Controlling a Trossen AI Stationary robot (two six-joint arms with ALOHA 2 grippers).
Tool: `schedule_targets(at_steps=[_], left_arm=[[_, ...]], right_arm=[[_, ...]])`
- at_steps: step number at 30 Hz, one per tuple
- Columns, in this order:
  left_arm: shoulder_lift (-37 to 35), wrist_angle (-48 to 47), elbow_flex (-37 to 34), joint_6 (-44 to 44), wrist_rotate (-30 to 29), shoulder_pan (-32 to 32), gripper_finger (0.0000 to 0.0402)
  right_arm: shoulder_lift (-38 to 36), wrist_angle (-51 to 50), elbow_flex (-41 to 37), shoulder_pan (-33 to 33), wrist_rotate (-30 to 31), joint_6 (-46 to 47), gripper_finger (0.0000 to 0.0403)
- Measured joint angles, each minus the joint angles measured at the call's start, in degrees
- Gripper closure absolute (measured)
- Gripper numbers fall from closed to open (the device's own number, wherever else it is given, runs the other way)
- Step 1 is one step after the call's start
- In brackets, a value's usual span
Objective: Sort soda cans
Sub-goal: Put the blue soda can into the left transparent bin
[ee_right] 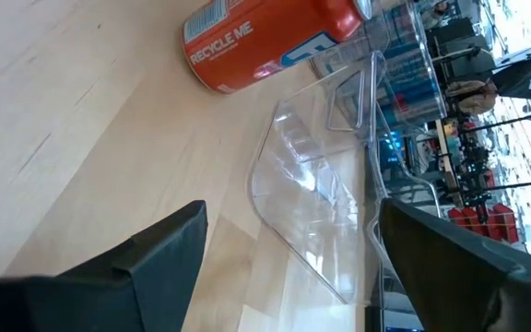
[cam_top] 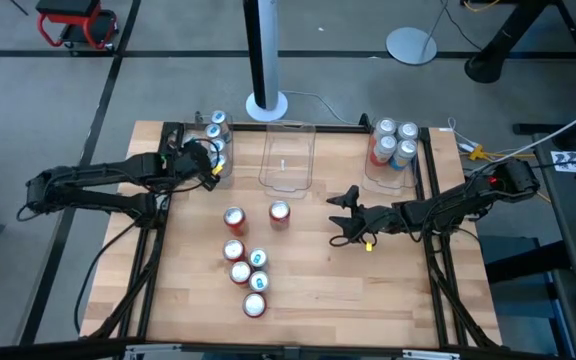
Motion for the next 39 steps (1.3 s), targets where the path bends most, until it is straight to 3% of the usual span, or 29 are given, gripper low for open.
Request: schedule_targets(at_steps=[5, 12, 20, 27, 39], left_arm=[[-0.4, 5.1, -2.6, 2.5, -0.5, 2.5, 0.0172], [0.1, 3.6, -3.9, 3.6, 2.6, 4.8, 0.0172], [-0.1, 6.1, -3.7, 4.4, 2.0, 5.2, 0.0172], [-0.1, 7.6, -3.8, 6.8, 1.9, 9.5, 0.0167], [-0.2, 19.1, -8.2, 13.1, 3.6, 15.9, 0.0168]], right_arm=[[0.0, 0.1, 0.0, 0.0, 0.1, 0.0, 0.0081], [0.0, 0.1, 0.0, 0.0, 0.1, 0.0, 0.0081], [0.0, 0.1, 0.0, 0.0, 0.2, 0.0, 0.0081], [0.0, 0.2, 0.0, 0.0, 0.2, 0.0, 0.0081], [0.0, 0.3, 0.0, 0.0, 0.3, 0.0, 0.0081]])
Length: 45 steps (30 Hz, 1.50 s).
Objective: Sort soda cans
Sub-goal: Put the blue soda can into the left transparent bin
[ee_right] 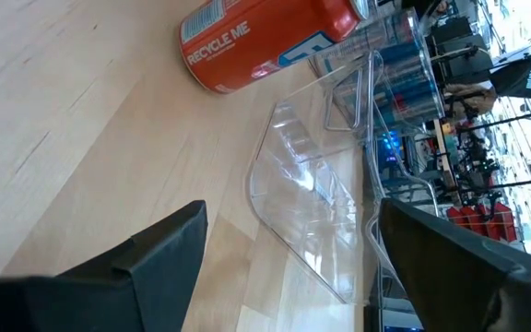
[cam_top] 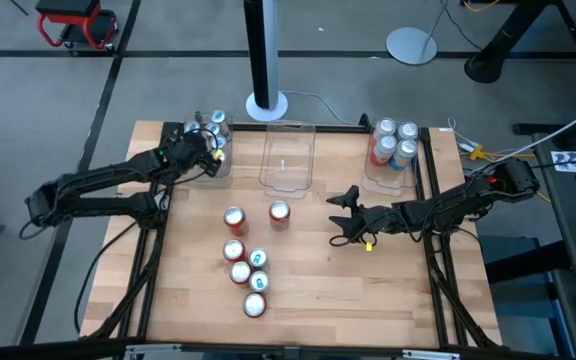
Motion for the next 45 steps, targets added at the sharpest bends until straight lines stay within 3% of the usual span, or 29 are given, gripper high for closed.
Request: schedule_targets(at_steps=[15, 33, 45], left_arm=[[0.0, 7.3, -3.0, 3.4, 0.7, 4.8, 0.0163], [0.0, 8.4, -3.0, 1.8, 0.4, 7.6, 0.0114], [-0.4, 4.2, 4.9, 6.0, 0.5, 7.7, 0.0113]], right_arm=[[0.0, 0.1, 0.0, 0.0, 0.0, 0.0, 0.0081], [0.0, 0.1, 0.0, 0.0, -0.2, 0.0, 0.0081], [0.0, 0.1, 0.0, 0.0, -0.2, 0.0, 0.0081]])
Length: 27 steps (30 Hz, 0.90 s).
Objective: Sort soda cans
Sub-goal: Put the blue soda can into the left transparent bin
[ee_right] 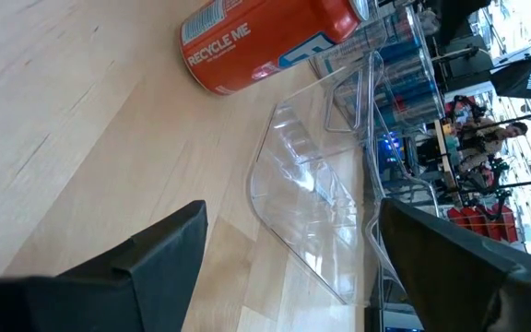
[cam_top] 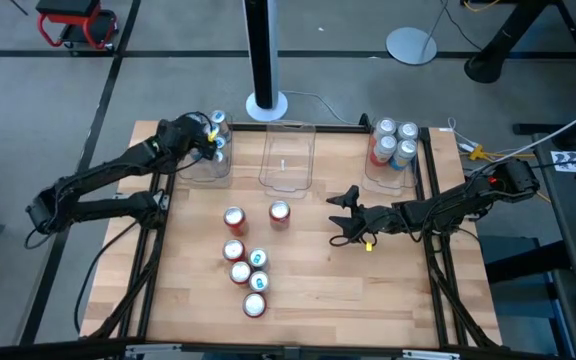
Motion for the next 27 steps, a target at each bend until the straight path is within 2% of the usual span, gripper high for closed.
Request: schedule_targets(at_steps=[4, 6, 14, 16, 22, 27], left_arm=[[-1.5, -4.1, 4.1, 0.0, 0.5, -2.1, 0.0116], [-2.7, -4.7, 5.8, 0.2, 3.5, -4.3, 0.0116], [-7.3, 0.3, 7.8, 1.6, 32.2, -17.8, 0.0117], [-7.1, 0.9, 7.8, 1.5, 37.1, -22.4, 0.0117], [-2.3, 2.2, 7.7, 1.0, 38.0, -37.6, 0.0117], [3.5, 5.4, 7.7, 1.3, 36.0, -46.6, 0.0117]], right_arm=[[0.0, 0.0, 0.0, 0.0, 0.0, 0.0, 0.0081], [0.0, 0.0, 0.0, 0.0, 0.0, 0.0, 0.0081], [0.0, 0.9, 0.0, 0.0, -0.5, -1.2, 0.0081], [0.0, 2.8, 0.0, 0.0, -1.9, -2.7, 0.0081], [1.0, 9.1, 0.1, 0.5, -9.2, -6.2, 0.0081], [6.4, 15.4, 0.1, 4.2, -9.4, -7.5, 0.0081]])
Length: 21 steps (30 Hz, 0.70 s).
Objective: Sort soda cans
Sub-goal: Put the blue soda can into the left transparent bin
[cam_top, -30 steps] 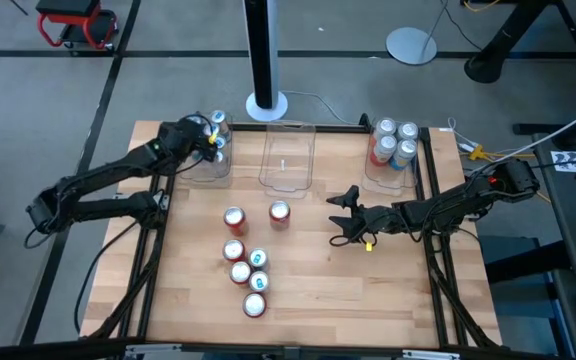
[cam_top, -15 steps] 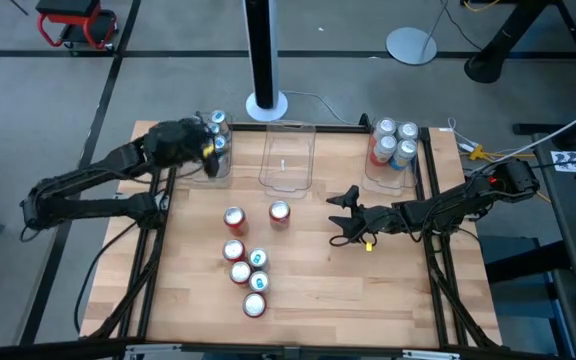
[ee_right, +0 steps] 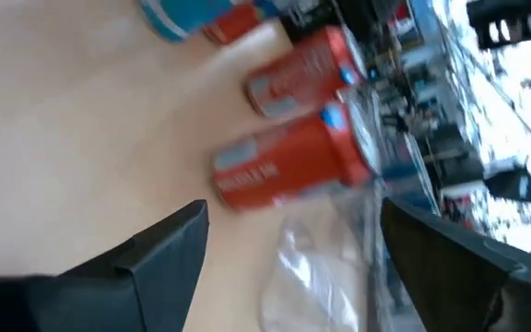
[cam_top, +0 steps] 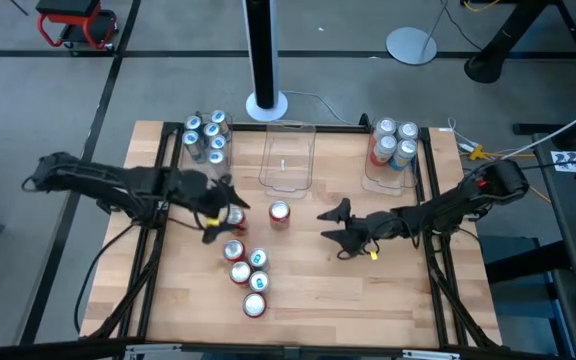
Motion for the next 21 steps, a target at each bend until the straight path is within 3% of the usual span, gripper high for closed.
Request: schedule_targets(at_steps=[8, 13, 21], left_arm=[[8.2, 1.1, 0.9, -1.1, -1.1, -6.5, 0.0117], [14.9, 1.1, 5.4, 0.6, -1.1, -10.7, 0.0117], [23.1, 0.3, 10.3, 1.7, -1.1, -13.6, 0.0117]], right_arm=[[8.8, 13.1, 0.6, 2.6, -0.1, -2.3, 0.0081], [10.8, 13.3, 2.9, 2.5, -0.2, -3.1, 0.0081], [12.2, 12.4, 4.2, 2.5, -6.3, -0.1, 0.0081]])
